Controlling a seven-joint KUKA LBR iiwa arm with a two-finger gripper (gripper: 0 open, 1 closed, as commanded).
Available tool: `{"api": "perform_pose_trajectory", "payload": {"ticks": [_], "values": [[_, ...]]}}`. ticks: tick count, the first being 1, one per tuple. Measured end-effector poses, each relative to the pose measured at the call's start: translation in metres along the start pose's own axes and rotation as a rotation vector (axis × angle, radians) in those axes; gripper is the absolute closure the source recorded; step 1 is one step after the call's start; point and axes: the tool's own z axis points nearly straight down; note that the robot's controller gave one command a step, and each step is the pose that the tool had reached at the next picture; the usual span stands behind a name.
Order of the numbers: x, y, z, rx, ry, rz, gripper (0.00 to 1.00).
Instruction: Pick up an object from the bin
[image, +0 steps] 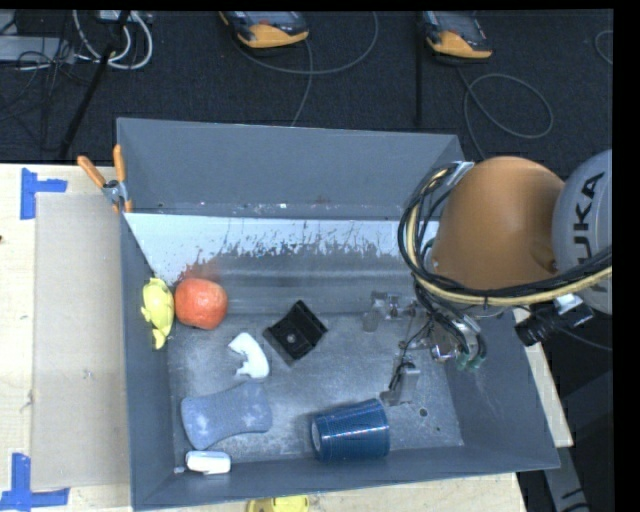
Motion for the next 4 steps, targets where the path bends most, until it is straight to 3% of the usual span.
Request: {"api": "perform_pose_trajectory", "payload": {"ticks": [1, 2, 3, 4], "values": [[-0.001, 0.0, -0.004, 0.0, -0.008, 0.001, 0.0], [0.026, 0.031, 0.044, 0.002, -0.014, -0.17, 0.0], [0.04, 0.049, 0.066, 0.002, -0.007, -0.444, 0.0], [0.031, 0.031, 0.108, 0.001, -0.004, -0.344, 0.0]]}}
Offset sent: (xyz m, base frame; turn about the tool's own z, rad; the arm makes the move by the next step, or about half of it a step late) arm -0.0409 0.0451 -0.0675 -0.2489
